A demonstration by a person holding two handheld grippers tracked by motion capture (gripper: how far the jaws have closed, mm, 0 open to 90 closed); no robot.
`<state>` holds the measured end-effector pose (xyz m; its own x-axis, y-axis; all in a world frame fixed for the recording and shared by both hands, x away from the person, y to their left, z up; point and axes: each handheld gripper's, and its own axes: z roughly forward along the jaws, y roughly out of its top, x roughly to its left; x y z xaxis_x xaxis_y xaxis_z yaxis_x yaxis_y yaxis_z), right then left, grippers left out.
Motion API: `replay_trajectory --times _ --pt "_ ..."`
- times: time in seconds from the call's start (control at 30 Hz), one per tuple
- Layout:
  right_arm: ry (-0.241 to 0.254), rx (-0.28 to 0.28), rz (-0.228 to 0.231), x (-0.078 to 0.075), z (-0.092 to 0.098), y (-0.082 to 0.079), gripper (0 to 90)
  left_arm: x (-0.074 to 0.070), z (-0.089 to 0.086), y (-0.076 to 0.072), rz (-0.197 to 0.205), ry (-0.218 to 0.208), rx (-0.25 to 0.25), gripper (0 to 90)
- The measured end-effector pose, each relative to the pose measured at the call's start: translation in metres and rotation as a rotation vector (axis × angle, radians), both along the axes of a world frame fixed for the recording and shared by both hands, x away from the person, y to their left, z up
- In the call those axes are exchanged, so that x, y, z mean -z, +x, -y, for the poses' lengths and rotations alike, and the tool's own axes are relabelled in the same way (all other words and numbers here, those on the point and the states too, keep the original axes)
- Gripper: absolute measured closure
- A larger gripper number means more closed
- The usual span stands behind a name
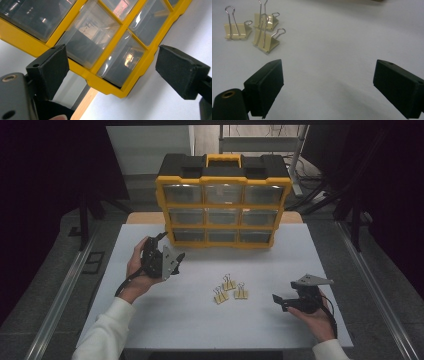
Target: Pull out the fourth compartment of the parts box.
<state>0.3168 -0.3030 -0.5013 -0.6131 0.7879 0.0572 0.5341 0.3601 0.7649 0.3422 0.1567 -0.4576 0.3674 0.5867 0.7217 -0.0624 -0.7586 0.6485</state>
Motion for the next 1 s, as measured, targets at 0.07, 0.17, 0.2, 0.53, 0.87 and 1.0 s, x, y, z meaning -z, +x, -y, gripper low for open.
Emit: replay_trajectory --times 0.07,0.17,0.2,0.53,0.87,1.0 --pt "0.001 0.0 0.0 0.0 0.0 0.0 9.9 -0.001 0.0 0.001 -0.001 0.004 -0.001 12.1" --pt "0.002 0.001 0.001 0.0 0.0 0.0 9.8 -0.002 0.0 0.003 0.002 0.005 0.002 12.1" --pt "0.001 0.001 0.001 0.0 0.0 0.0 9.9 -0.003 0.001 0.003 0.002 0.007 0.002 12.1" --pt "0.01 0.003 0.001 -0.001 0.001 0.0 9.9 -0.012 0.003 0.011 0.013 0.023 0.001 12.1" --pt "0.009 0.004 0.001 -0.001 0.001 0.0 9.8 -0.017 0.005 0.019 0.023 0.034 -0.002 11.9" --pt "0.007 0.004 0.001 -0.001 0.001 0.0 9.8 -0.018 0.006 0.022 0.029 0.043 -0.002 11.7"
